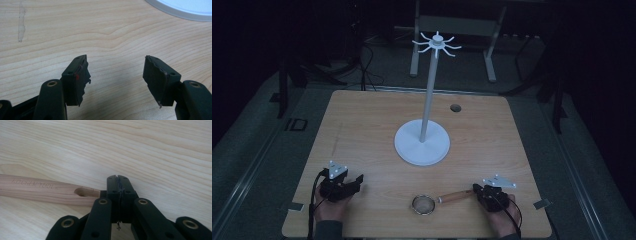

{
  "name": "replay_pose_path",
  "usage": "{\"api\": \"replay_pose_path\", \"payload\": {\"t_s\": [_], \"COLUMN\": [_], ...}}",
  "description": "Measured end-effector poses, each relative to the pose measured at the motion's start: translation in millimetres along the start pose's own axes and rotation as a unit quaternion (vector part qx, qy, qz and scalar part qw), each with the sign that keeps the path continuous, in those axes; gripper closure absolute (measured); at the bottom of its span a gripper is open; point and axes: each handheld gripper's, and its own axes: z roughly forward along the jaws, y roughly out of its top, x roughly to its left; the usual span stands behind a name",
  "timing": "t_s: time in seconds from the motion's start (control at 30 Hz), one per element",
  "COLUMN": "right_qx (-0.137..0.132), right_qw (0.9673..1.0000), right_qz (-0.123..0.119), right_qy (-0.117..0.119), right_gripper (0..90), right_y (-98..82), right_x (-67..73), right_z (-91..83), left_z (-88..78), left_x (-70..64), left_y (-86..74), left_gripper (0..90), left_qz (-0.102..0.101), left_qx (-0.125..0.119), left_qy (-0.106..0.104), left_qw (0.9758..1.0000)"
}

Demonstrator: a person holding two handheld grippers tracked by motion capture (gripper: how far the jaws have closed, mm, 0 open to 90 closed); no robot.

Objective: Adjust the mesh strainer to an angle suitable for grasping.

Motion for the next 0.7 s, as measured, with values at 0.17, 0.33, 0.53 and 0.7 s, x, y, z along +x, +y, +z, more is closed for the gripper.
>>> {"api": "replay_pose_path", "payload": {"t_s": [0.17, 0.33, 0.53, 0.7], "right_qx": [-0.001, -0.008, -0.012, -0.02], "right_qw": [0.9998, 0.9994, 0.9988, 0.9986], "right_qz": [-0.002, -0.014, -0.029, -0.035], "right_qy": [0.018, 0.03, 0.037, 0.034], "right_gripper": [88.6, 88.1, 86.4, 80.2], "right_y": [0.2, 3.3, 6.1, 8.3], "right_x": [11.8, 26.6, 40.1, 38.1], "right_z": [1.4, 5.3, 9.9, 8.1], "left_z": [-0.9, -3.9, -11.6, -16.3], "left_x": [-4.4, -13.1, -28.5, -47.9], "left_y": [1.2, 4.5, 11.1, 21.4], "left_gripper": [37.1, 37.2, 39.4, 40.1], "left_qz": [0.01, 0.024, 0.036, 0.06], "left_qx": [-0.005, -0.016, -0.031, -0.041], "left_qy": [-0.011, -0.027, -0.065, -0.1], "left_qw": [0.9999, 0.9992, 0.9967, 0.9924]}}
